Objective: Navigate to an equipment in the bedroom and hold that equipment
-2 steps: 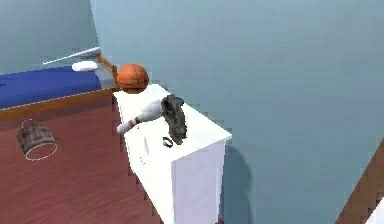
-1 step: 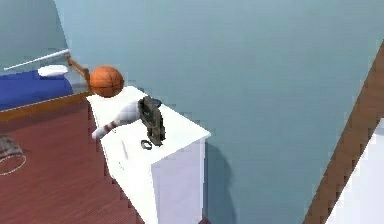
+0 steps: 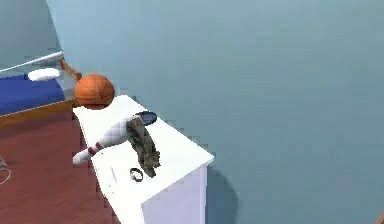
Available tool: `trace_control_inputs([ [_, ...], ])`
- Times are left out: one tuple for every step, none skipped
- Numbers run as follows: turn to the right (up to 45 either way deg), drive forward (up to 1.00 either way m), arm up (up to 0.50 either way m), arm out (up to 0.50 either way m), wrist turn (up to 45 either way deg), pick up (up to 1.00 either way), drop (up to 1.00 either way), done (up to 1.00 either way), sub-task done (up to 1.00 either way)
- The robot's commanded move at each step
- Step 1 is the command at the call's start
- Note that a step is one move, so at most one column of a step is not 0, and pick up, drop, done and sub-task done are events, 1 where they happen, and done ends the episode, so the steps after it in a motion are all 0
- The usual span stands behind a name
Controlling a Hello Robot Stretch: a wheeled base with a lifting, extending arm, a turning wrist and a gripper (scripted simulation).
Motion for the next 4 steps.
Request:
trace_control_inputs([
  [-45.0,0.00,0.00,0.00,0.0,0.00,0.00,0.00,0.00],
  [-45.0,0.00,0.00,0.00,0.0,0.00,0.00,0.00,0.00],
  [-24.0,0.00,0.00,0.00,0.0,0.00,0.00,0.00,0.00],
  [45.0,0.00,0.00,0.00,0.0,0.00,0.00,0.00,0.00],
])
